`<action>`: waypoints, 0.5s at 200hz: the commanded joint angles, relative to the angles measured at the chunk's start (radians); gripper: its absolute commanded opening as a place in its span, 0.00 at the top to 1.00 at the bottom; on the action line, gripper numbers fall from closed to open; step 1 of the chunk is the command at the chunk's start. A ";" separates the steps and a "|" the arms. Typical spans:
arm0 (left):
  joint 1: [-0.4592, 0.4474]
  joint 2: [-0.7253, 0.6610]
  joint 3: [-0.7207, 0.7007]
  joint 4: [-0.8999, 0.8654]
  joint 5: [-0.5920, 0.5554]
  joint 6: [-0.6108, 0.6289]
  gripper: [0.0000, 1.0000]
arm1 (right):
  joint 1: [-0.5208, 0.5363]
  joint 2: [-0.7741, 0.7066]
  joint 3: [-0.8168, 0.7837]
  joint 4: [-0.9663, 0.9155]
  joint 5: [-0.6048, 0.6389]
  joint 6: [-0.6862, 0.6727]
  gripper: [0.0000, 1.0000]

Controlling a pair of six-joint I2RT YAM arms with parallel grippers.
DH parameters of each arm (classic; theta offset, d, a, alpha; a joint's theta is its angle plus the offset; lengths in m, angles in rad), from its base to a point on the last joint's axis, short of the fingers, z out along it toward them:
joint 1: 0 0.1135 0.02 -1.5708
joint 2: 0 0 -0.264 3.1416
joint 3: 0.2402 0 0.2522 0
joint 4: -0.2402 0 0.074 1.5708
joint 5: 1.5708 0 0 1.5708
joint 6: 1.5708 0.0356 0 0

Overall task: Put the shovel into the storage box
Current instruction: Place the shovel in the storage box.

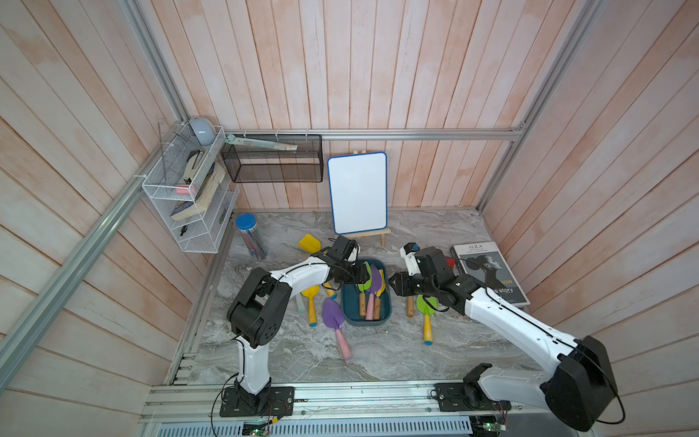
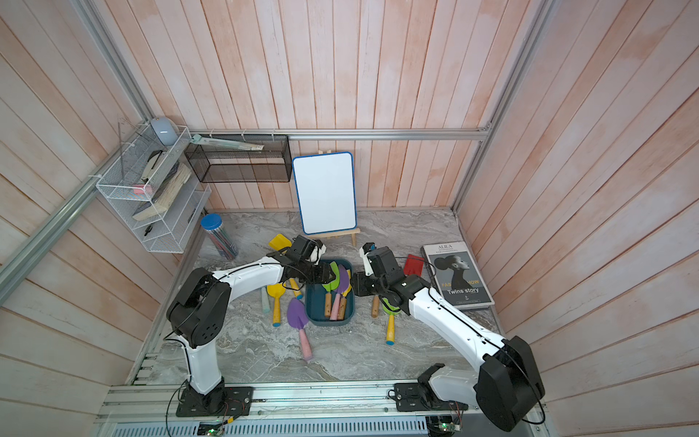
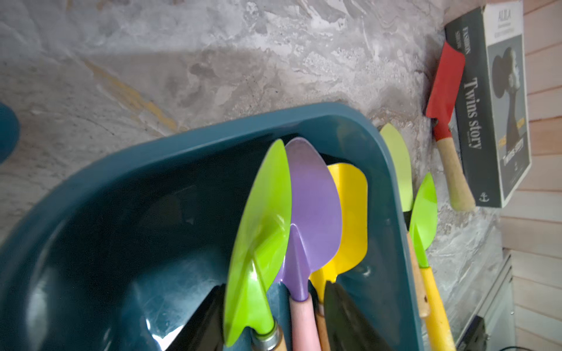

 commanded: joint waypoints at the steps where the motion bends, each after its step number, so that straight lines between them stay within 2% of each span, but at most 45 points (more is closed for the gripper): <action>1: -0.003 0.031 0.032 -0.048 -0.035 0.014 0.37 | -0.001 0.016 -0.001 0.005 0.004 -0.016 0.50; 45: -0.018 0.060 0.107 -0.124 -0.083 0.005 0.22 | -0.004 0.015 0.006 0.001 0.006 -0.019 0.50; 100: -0.037 0.120 0.192 -0.203 -0.146 -0.017 0.19 | -0.006 0.004 -0.003 -0.003 0.009 -0.021 0.50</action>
